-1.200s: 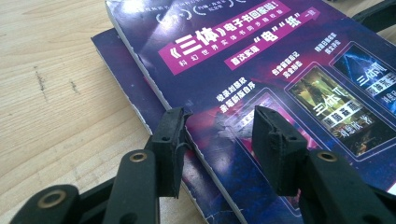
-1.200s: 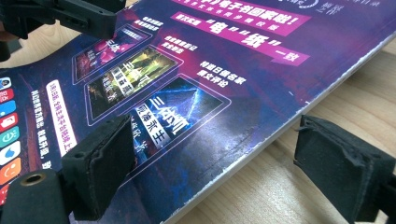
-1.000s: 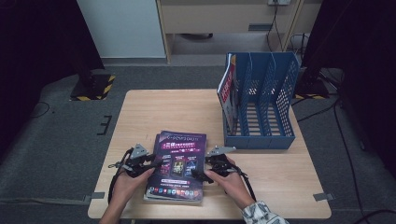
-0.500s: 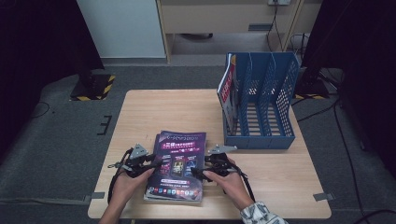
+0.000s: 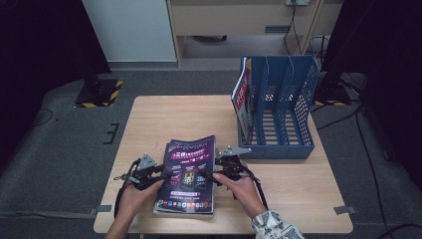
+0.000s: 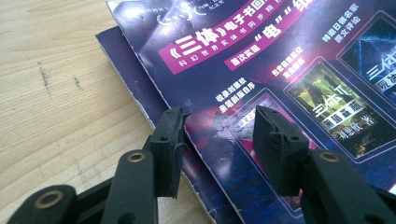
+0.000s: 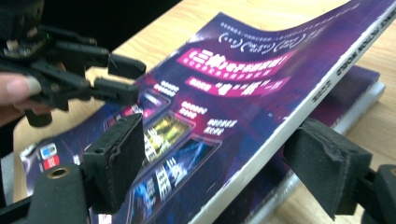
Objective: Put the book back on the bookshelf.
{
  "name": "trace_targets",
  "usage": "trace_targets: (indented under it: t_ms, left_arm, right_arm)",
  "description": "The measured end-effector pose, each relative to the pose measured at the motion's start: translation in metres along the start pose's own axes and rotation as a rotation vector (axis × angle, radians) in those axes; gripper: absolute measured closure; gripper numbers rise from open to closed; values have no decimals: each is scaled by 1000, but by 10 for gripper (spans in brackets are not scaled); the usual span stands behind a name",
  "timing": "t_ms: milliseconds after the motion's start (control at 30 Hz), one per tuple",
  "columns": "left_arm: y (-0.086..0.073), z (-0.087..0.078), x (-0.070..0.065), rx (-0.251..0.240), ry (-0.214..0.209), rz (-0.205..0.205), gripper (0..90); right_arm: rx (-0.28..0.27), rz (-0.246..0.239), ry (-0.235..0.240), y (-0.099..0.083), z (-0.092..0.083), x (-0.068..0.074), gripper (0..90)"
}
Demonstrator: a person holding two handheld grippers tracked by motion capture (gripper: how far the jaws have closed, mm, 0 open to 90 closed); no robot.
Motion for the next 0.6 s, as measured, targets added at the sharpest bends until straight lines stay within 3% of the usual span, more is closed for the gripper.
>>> trace_targets:
  t_ms: [200, 600]
  left_arm:
    - [0, 0, 0, -4, -7, -5, 526]
    - [-1, 0, 1, -10, -14, -8, 518]
  right_arm:
    - [-9, 2, -9, 10, 3, 2, 251]
    - [36, -4, -40, 33, 16, 13, 249]
Point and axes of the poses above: each handheld gripper's, and its own axes: z roughly forward along the jaws, y roughly out of its top, x roughly to its left, the point moved 7 cm from there along z, roughly forward along the jaws, and after that the axes turned 9 degrees about -y, right-handed, at the moved point
